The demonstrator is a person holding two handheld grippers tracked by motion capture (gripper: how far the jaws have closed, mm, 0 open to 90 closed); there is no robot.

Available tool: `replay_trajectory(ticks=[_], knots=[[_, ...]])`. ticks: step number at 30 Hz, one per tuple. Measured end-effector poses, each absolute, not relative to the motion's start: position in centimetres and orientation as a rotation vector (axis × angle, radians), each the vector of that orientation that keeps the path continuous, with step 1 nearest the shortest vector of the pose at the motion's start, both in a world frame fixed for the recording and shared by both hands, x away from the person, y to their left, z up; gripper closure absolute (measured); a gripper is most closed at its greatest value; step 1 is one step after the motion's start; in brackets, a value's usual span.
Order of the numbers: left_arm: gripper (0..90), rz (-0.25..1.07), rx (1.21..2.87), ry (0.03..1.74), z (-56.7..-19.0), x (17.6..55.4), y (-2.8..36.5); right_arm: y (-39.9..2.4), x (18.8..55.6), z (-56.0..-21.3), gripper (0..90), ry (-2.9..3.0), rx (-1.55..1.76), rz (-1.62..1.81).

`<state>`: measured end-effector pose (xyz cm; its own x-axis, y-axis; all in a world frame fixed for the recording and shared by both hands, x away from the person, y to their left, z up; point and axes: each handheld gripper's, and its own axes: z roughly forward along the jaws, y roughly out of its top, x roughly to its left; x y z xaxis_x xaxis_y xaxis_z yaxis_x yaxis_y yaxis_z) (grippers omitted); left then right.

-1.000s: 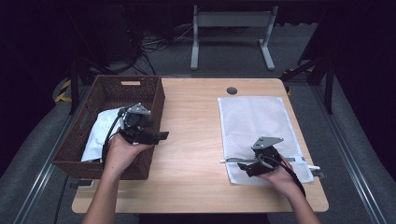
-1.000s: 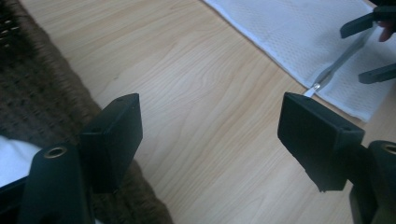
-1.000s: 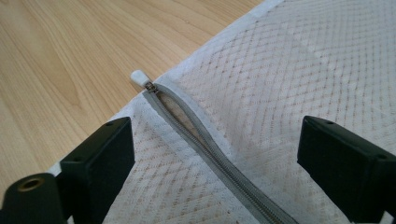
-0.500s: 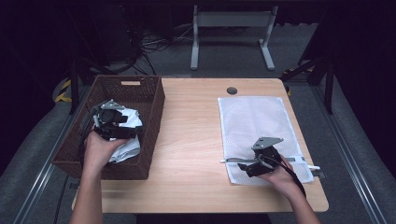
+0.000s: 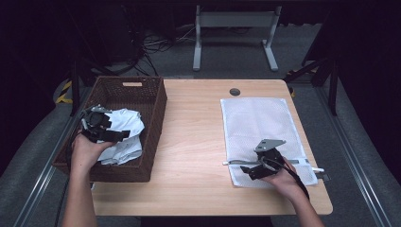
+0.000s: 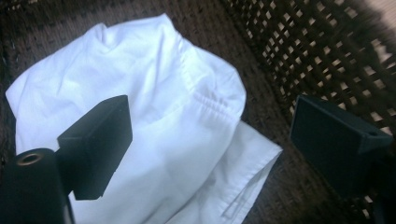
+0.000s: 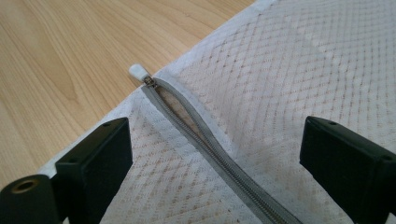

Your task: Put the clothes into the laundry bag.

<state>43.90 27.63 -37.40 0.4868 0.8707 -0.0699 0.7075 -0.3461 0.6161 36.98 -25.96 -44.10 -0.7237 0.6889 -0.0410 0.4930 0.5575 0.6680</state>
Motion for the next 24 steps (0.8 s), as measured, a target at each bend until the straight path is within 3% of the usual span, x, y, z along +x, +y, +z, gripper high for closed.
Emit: replay_trajectory(ticks=[24], knots=[[4.4,0.161,2.335,1.431,-42.7,46.3,26.7,-26.0,37.1,-44.5,9.4,2.521,0.988,0.918]])
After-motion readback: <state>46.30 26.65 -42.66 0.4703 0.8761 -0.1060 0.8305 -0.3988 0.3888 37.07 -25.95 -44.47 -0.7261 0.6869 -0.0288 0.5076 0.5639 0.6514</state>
